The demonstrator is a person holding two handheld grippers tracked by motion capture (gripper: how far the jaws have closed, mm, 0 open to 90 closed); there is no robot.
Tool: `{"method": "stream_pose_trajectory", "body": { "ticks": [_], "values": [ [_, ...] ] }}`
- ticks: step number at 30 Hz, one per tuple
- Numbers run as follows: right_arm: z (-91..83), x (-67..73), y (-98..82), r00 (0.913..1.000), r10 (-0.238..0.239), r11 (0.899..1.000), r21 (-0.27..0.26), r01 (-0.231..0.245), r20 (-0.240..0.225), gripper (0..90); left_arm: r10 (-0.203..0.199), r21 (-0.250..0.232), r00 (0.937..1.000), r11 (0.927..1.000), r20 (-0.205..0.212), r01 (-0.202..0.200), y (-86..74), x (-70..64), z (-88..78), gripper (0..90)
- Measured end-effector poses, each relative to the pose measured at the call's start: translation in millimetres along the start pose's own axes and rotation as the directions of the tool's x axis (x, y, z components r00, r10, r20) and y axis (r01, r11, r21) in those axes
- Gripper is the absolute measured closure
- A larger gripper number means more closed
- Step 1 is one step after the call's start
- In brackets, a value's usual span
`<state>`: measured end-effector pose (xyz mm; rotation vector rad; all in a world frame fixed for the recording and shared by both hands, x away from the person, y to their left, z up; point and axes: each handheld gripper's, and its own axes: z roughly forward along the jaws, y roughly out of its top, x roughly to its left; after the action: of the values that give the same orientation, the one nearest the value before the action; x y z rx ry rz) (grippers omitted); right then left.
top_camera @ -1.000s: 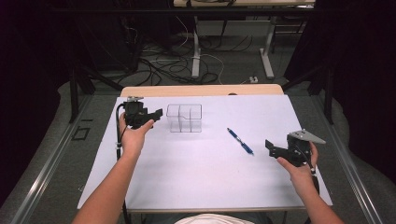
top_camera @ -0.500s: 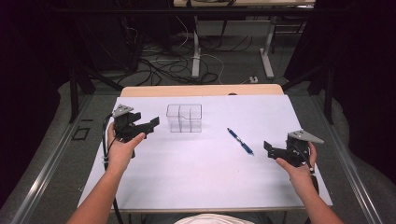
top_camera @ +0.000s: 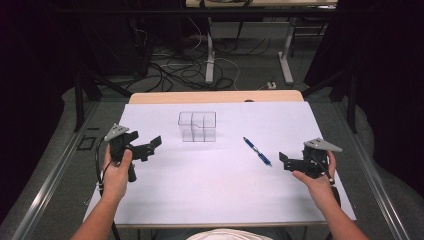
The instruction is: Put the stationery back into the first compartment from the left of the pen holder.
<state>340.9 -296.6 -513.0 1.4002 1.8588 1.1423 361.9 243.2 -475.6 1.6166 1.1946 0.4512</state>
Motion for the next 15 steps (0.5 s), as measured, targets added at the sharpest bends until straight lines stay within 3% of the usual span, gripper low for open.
{"method": "stream_pose_trajectory", "body": {
  "ticks": [2, 7, 10, 15],
  "values": [
    [0.3, 1.5, 2.0, 0.9999, -0.007, 1.0, 0.003, 0.007, -0.008, 0.0, 0.003, -0.001, 1.0, 1.0, -0.006, -0.003, -4.5, -0.4, -2.0, 0.1],
    [3.4, 5.2, 6.9, 0.9994, -0.025, 0.999, 0.025, 0.025, -0.025, 0.7, 0.075, 0.019, 0.9972, 0.997, -0.001, -0.075, -14.2, -3.7, -2.4, 0.1],
    [4.7, 7.2, 10.0, 0.9984, -0.031, 0.999, 0.036, 0.033, -0.048, 8.5, 0.11, 0.035, 0.9937, 0.9934, -0.02, -0.109, -18.2, -5.6, 0.2, 0.1],
    [7.6, 12.5, 15.8, 0.996, -0.048, 0.996, 0.068, 0.053, -0.075, 15.2, 0.145, 0.041, 0.9893, 0.9887, -0.018, -0.144, -22.5, -8.1, 1.8, 0.1]
  ]
}}
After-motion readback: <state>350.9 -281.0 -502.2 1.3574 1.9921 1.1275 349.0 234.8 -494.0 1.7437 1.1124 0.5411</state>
